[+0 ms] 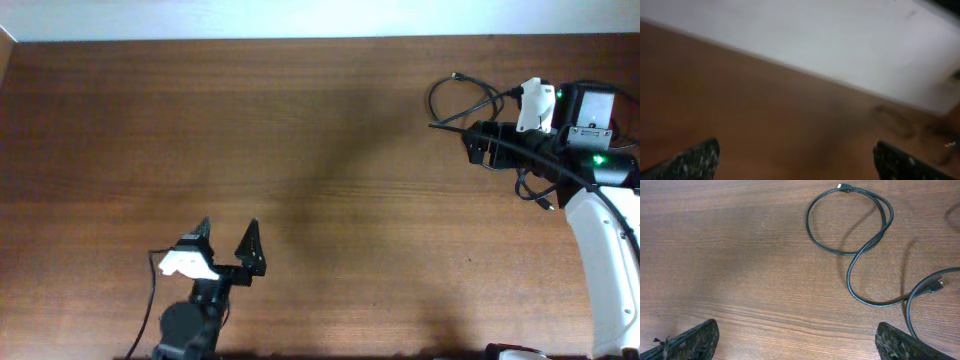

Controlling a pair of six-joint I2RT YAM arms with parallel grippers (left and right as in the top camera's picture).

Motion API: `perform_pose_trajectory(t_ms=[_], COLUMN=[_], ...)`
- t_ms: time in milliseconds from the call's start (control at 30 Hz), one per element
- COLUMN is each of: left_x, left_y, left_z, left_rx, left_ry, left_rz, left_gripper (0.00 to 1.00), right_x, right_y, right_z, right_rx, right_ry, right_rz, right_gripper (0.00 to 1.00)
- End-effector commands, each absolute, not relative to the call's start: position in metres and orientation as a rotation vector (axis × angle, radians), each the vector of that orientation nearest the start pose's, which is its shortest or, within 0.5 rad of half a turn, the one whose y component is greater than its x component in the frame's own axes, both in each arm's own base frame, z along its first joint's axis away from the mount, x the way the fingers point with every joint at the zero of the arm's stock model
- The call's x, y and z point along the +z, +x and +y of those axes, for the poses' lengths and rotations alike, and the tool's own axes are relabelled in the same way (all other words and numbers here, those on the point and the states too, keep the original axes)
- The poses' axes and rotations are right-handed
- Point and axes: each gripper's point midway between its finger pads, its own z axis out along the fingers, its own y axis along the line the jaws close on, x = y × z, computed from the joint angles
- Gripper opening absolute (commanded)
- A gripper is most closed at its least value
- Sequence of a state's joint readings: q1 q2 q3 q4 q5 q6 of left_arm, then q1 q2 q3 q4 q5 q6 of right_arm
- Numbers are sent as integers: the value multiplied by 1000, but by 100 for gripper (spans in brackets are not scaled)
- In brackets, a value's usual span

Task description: Untangle cables

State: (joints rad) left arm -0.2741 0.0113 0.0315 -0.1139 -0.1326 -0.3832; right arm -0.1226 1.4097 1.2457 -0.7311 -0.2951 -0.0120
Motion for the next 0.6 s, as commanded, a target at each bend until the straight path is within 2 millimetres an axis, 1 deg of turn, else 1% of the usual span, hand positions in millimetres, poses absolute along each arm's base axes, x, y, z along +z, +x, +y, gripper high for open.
perform_pose_trajectory(t_ms=[0,433,500,567], left_x=[160,159,159,159], left_y=[241,241,241,241], left_z=[-30,-33,-32,-32], left_rx=[-289,-301,-288,-243], left_ry=[-209,-197,-196,-144], left_rz=[1654,1657,1656,1659], left_gripper=[99,99,99,99], right_x=[219,219,219,219], right_y=[383,383,383,383], right_z=[3,3,3,3], right_rx=[283,283,283,283], right_ry=[-13,-13,-13,-13], right_rz=[2406,2406,2405,2406], right_gripper=[99,99,99,99])
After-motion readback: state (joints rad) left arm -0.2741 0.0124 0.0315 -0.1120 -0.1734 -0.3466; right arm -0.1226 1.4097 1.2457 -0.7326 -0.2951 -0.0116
